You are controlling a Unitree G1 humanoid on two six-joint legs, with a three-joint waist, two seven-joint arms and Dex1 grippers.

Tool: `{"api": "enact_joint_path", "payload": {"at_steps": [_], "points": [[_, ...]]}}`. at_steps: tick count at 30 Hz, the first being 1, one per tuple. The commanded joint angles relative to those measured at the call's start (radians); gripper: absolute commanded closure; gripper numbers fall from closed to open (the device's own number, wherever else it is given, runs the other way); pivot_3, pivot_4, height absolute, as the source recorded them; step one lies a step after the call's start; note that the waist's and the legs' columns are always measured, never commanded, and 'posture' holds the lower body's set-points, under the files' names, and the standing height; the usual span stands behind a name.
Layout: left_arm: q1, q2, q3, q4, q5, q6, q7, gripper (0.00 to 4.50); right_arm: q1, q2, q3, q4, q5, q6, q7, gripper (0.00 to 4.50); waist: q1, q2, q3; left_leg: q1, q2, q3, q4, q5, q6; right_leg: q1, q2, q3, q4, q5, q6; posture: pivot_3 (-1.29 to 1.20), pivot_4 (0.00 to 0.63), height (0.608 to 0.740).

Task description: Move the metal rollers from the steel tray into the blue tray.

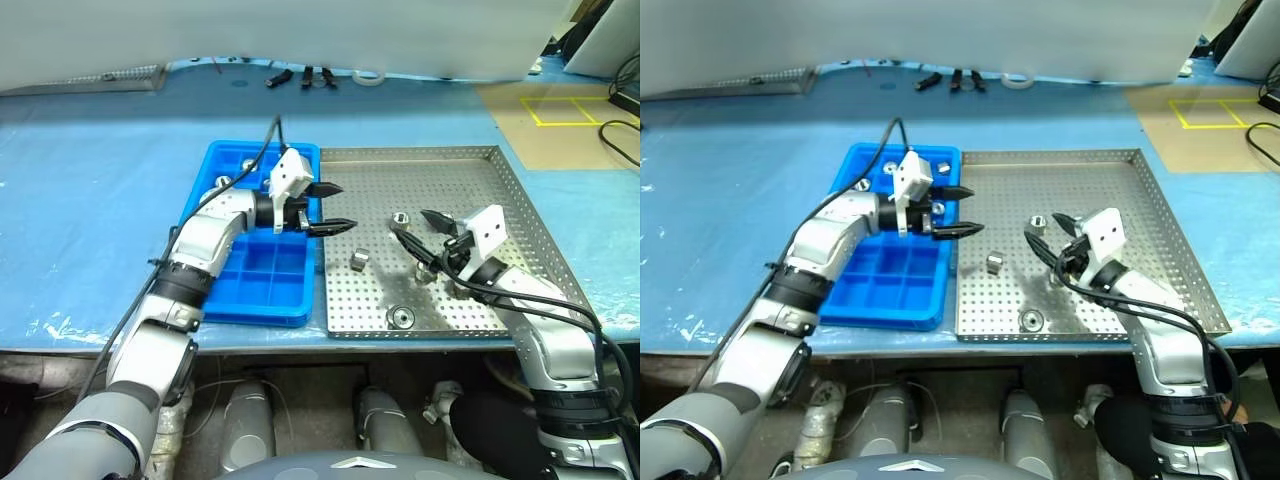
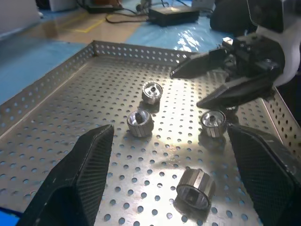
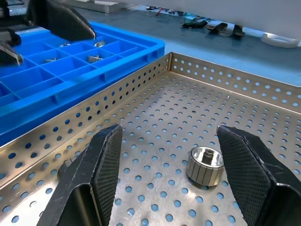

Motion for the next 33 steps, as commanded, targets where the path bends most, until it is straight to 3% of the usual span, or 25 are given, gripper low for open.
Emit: {"api": "enact_joint_path", "payload": {"at_steps": [1,11,27,30,33], "points": [[-0.103,-0.043,-0.081,0.151,0.092,-0.101,-0.073,0.45,0.048,-0.018,-0.054,-0.094,0.031,0.014,-0.012,1.15,0.0,0.0,0.0,0.0,0.0,0.0,0.0,0.0,0.0,0.001,0.0,0.0,0.0,0.0,0.0,-0.21,0.15,0.74],[-0.317,-0.138,-0.221,0.621,0.342,-0.403,-0.205,0.45,0.201,0.055,-0.064,-0.225,0.007,0.021,-0.144,1.15,-0.062,0.0,0.0,0.002,-0.005,-0.002,0.0,0.0,0.002,0.004,-0.004,-0.001,-0.002,-0.002,0.003,-0.35,0.15,0.74],[-0.341,-0.18,-0.198,0.786,0.468,-0.49,-0.19,0.45,0.272,0.068,-0.068,-0.265,-0.018,0.017,-0.218,1.15,-0.08,-0.001,0.001,0.003,-0.013,-0.002,0.0,-0.005,0.01,0.008,-0.015,-0.002,-0.004,-0.004,0.006,-0.4,0.15,0.74],[-0.332,-0.177,-0.199,0.788,0.48,-0.498,-0.193,1.07,0.28,0.067,-0.071,-0.269,-0.018,0.015,-0.217,1.11,-0.083,-0.001,0.001,0.003,-0.013,-0.002,-0.001,-0.005,0.011,0.008,-0.015,-0.003,-0.004,-0.005,0.007,-0.4,0.15,0.74],[-0.323,-0.174,-0.204,0.791,0.499,-0.498,-0.177,1.98,0.282,0.065,-0.072,-0.268,-0.018,0.015,-0.215,1.11,-0.088,-0.001,0.001,0.003,-0.013,-0.002,0.0,-0.005,0.011,0.009,-0.016,-0.003,-0.004,-0.005,0.007,-0.4,0.15,0.74]]}}
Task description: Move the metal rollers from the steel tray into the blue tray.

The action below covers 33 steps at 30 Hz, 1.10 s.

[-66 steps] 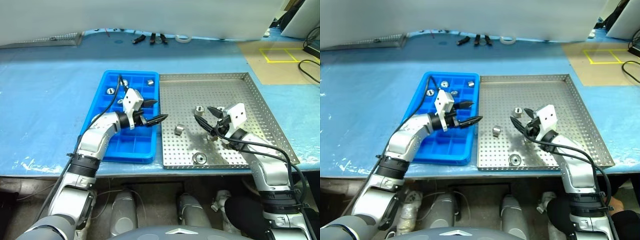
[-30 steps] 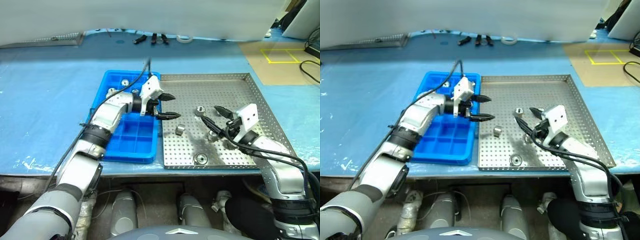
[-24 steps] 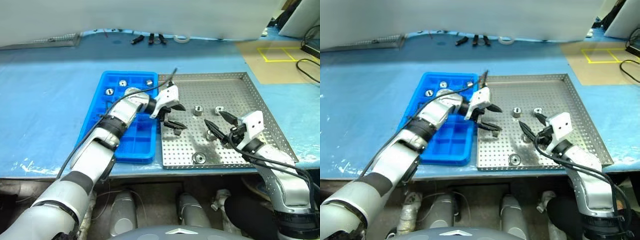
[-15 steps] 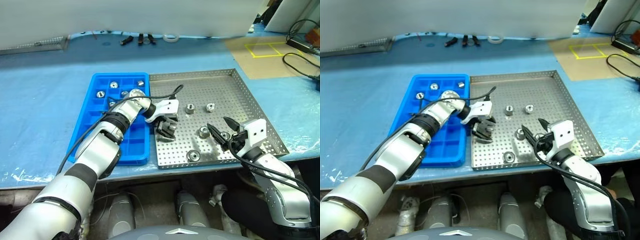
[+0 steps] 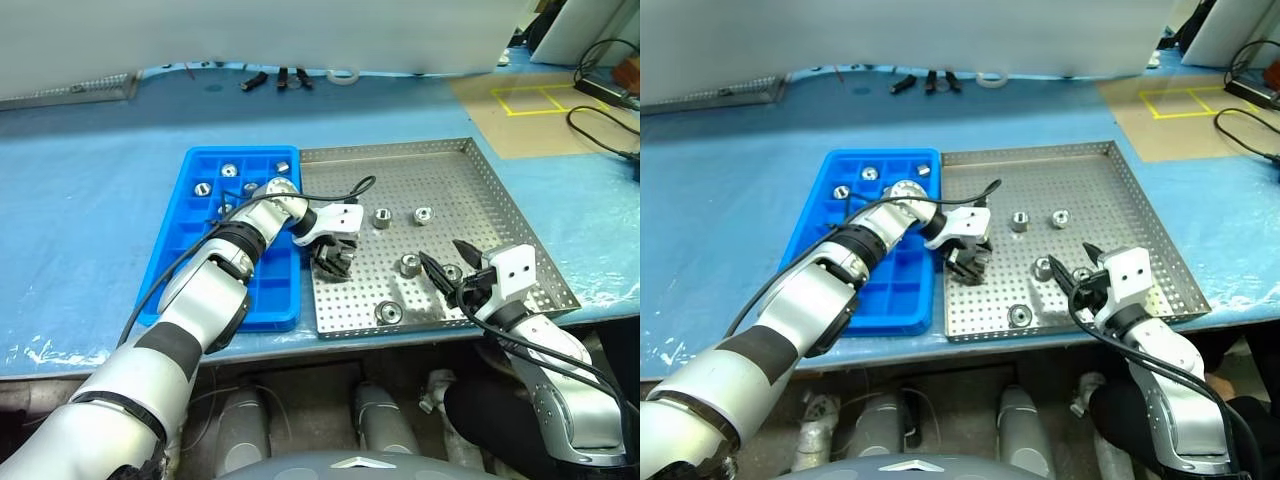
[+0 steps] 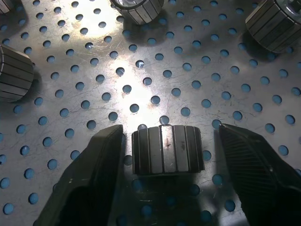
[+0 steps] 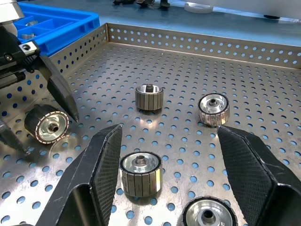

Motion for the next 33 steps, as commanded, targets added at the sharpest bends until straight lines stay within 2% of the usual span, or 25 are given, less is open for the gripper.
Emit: {"api": "enact_joint_path", "payload": {"at_steps": [1,3,10,21,26,31,33], "points": [[0.022,0.01,0.004,0.012,0.025,-0.009,0.005,2.18,0.002,-0.006,-0.024,-0.045,-0.002,-0.014,-0.005,1.11,-0.005,0.0,0.0,0.0,0.0,0.0,0.0,0.0,0.0,0.001,0.0,0.0,0.0,0.0,0.0,-0.4,0.15,0.74],[0.033,0.019,0.012,0.001,0.015,-0.017,-0.044,2.79,0.001,-0.006,-0.021,-0.04,-0.004,-0.015,-0.003,1.11,-0.009,0.0,0.0,0.001,0.0,0.0,0.0,0.0,0.0,0.001,0.0,-0.001,0.0,0.0,0.0,-0.39,0.15,0.74],[0.061,0.018,0.038,-0.02,0.008,0.013,-0.049,2.81,-0.025,-0.014,-0.017,-0.025,-0.006,-0.011,0.004,1.11,-0.018,0.0,0.0,0.001,0.0,0.0,0.0,0.0,0.0,0.002,0.0,-0.001,0.0,-0.001,0.0,-0.39,0.15,0.74],[0.072,0.054,0.159,-0.168,-0.117,0.097,-0.121,2.81,-0.087,-0.007,0.019,0.035,-0.01,-0.027,0.032,1.11,-0.016,0.0,0.0,-0.001,0.0,0.0,0.0,-0.001,0.001,0.001,0.0,-0.002,-0.001,-0.001,0.0,-0.3,0.15,0.74],[0.146,0.123,0.185,-0.379,-0.169,0.157,-0.143,2.81,-0.148,-0.01,0.042,0.098,-0.014,-0.044,0.064,1.11,-0.012,0.0,0.0,-0.001,0.0,0.0,-0.001,0.0,0.001,0.001,0.0,-0.003,-0.001,-0.001,-0.001,-0.26,0.15,0.74],[0.24,0.228,0.26,-0.711,-0.262,0.334,-0.095,2.81,-0.239,-0.008,0.079,0.126,-0.001,-0.043,0.101,1.11,-0.002,0.0,0.001,-0.001,0.001,0.0,-0.003,0.0,0.001,0.001,0.0,-0.005,0.0,-0.002,-0.003,-0.14,0.15,0.74],[0.313,0.297,0.314,-0.868,-0.29,0.423,-0.036,2.81,-0.32,-0.001,0.128,0.144,0.012,-0.03,0.142,1.11,0.006,0.0,0.001,0.0,0.002,-0.001,-0.004,0.0,0.0,0.001,0.0,-0.006,0.001,-0.003,-0.004,-0.08,0.15,0.74]]}}
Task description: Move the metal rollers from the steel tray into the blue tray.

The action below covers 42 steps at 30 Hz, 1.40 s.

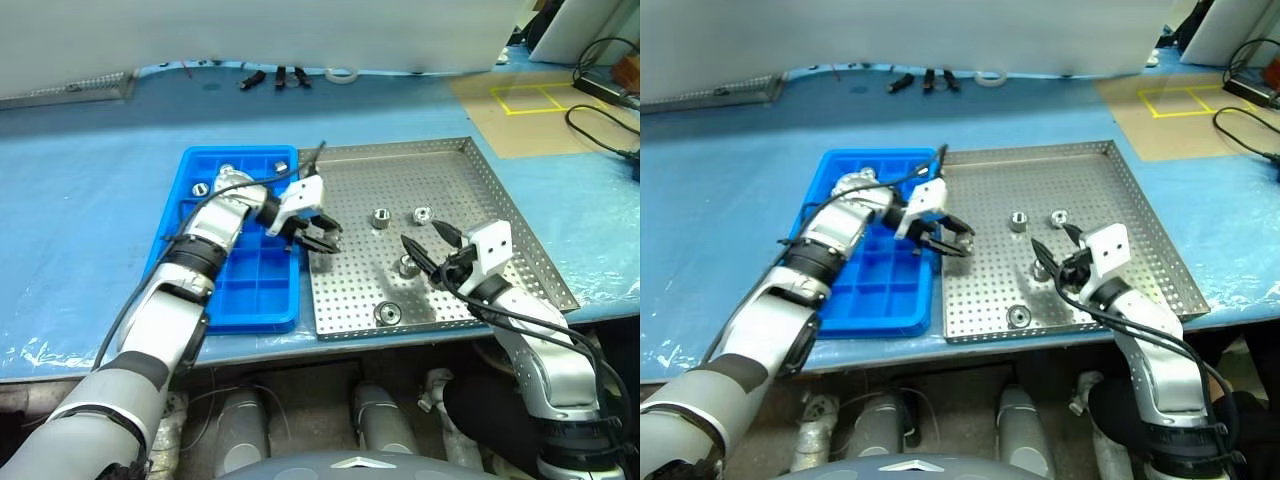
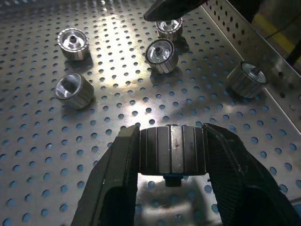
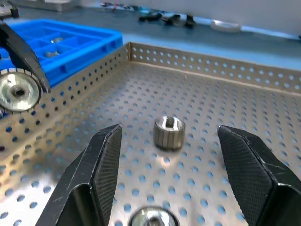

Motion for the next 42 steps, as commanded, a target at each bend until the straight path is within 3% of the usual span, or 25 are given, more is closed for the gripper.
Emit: {"api": "enact_joint_path", "payload": {"at_steps": [1,5,12,19,23,35,41,42], "points": [[0.08,0.089,0.101,-0.258,-0.068,0.138,0.093,2.81,-0.108,0.006,0.062,-0.003,0.026,-0.002,0.062,1.11,0.005,0.001,0.0,0.001,0.0,0.0,-0.001,0.0,-0.001,0.0,0.0,0.0,0.001,-0.001,-0.001,-0.08,0.15,0.74],[0.229,0.143,0.171,-0.458,-0.087,0.25,0.243,2.81,-0.215,0.017,0.128,0.053,0.034,0.002,0.133,1.11,0.035,0.001,0.0,0.001,0.001,-0.004,-0.003,0.002,-0.004,0.001,0.0,-0.006,0.002,-0.002,-0.004,0.04,0.15,0.74],[0.463,0.117,0.315,-0.617,-0.063,0.328,0.622,2.81,-0.43,0.104,0.235,0.212,0.03,-0.013,0.235,1.11,0.102,0.002,0.0,-0.007,0.001,-0.019,-0.006,0.008,-0.01,0.001,0.0,-0.021,0.004,-0.005,-0.008,0.29,0.15,0.74],[0.519,0.069,0.32,-0.613,-0.017,0.333,0.862,2.81,-0.509,0.143,0.246,0.271,0.033,-0.015,0.287,1.11,0.182,0.002,0.0,-0.02,0.002,-0.037,-0.005,0.014,-0.016,0.0,0.0,-0.042,0.006,-0.007,-0.011,0.39,0.15,0.74],[0.505,0.042,0.312,-0.57,-0.02,0.33,0.933,2.81,-0.51,0.139,0.243,0.282,0.027,-0.018,0.309,1.11,0.211,0.002,0.0,-0.02,0.001,-0.044,-0.005,0.017,-0.018,0.002,-0.001,-0.047,0.008,-0.007,-0.011,0.39,0.15,0.74],[0.488,0.059,0.235,-0.513,-0.031,0.348,0.917,2.81,-0.467,0.117,0.232,0.227,0.023,0.011,0.281,1.11,0.202,0.002,0.0,-0.019,0.001,-0.046,-0.005,0.021,-0.023,0.0,-0.001,-0.048,0.017,-0.008,-0.014,0.31,0.15,0.74],[0.447,0.077,0.225,-0.478,-0.026,0.334,0.92,0.81,-0.445,0.113,0.226,0.204,0.021,0.013,0.251,1.11,0.2,0.002,0.0,-0.019,0.001,-0.046,-0.005,0.022,-0.024,0.0,-0.001,-0.049,0.017,-0.008,-0.014,0.28,0.15,0.74],[0.435,0.076,0.221,-0.474,-0.031,0.332,0.913,0.81,-0.443,0.112,0.225,0.202,0.02,0.012,0.247,1.11,0.198,0.002,0.0,-0.019,0.001,-0.046,-0.005,0.022,-0.024,0.0,-0.001,-0.049,0.017,-0.008,-0.014,0.28,0.15,0.74]]}}
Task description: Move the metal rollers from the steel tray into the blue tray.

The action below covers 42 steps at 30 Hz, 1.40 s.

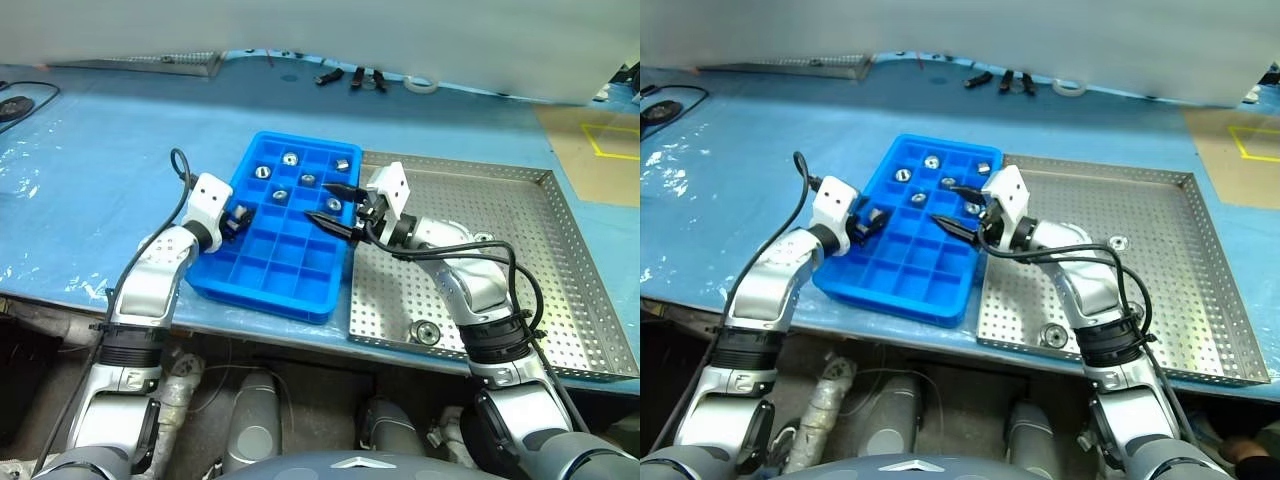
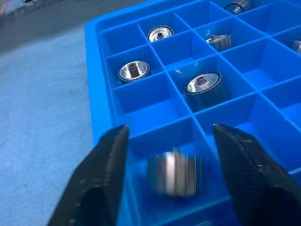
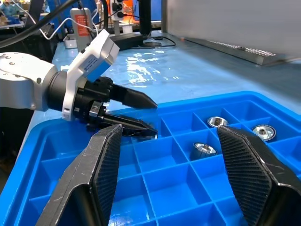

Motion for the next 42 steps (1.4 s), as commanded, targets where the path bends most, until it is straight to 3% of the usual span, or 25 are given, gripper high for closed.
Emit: {"api": "enact_joint_path", "payload": {"at_steps": [1,12,20,25,33,37,42], "points": [[-0.049,0.012,-0.011,0.007,-0.001,-0.021,-0.009,0.81,0.002,-0.005,-0.024,-0.058,0.003,-0.01,-0.017,1.11,-0.002,0.0,0.0,0.0,0.0,0.0,0.0,0.0,0.0,0.0,0.0,0.0,0.0,0.0,0.0,0.26,0.15,0.74],[-0.33,-0.067,-0.091,0.216,-0.115,-0.122,-0.273,0.81,0.096,-0.081,-0.133,-0.17,0.001,0.012,-0.118,1.11,-0.018,0.0,0.0,-0.001,-0.001,0.001,0.004,0.001,0.0,0.001,0.0,0.0,0.001,0.0,0.001,0.0,0.15,0.74],[-0.546,-0.264,-0.248,0.61,-0.074,-0.34,-0.542,0.81,0.343,-0.116,-0.313,-0.404,-0.03,0.054,-0.314,1.11,-0.095,0.0,0.0,0.0,-0.002,0.002,0.004,0.001,0.0,0.002,0.0,0.001,0.001,0.003,0.004,-0.29,0.15,0.74],[-0.646,-0.397,-0.285,0.859,-0.026,-0.482,-0.604,0.81,0.496,-0.097,-0.413,-0.545,-0.051,0.072,-0.424,1.11,-0.162,0.001,-0.001,0.002,-0.002,0.002,0.003,-0.001,0.002,0.004,0.0,0.004,-0.002,0.003,0.005,-0.45,0.15,0.74],[-0.711,-0.508,-0.291,1.089,0.062,-0.582,-0.593,0.81,0.637,-0.066,-0.468,-0.682,-0.057,0.1,-0.507,1.11,-0.235,0.004,-0.002,0.008,-0.002,0.005,0.003,-0.005,0.01,0.011,0.0,0.009,-0.012,0.002,0.004,-0.57,0.15,0.74],[-0.702,-0.523,-0.316,1.142,0.126,-0.617,-0.594,0.81,0.723,-0.069,-0.475,-0.746,-0.011,0.136,-0.483,1.11,-0.25,0.004,-0.002,0.013,-0.003,0.009,0.004,-0.008,0.015,0.017,-0.001,0.01,-0.016,0.002,0.004,-0.59,0.15,0.74],[-0.696,-0.536,-0.321,1.185,0.177,-0.632,-0.573,0.81,0.946,-0.101,-0.497,-0.823,0.065,0.168,-0.383,1.11,-0.25,0.005,-0.003,0.012,-0.003,0.009,0.003,-0.01,0.018,0.018,-0.001,0.009,-0.019,0.001,0.005,-0.61,0.15,0.74]]}}
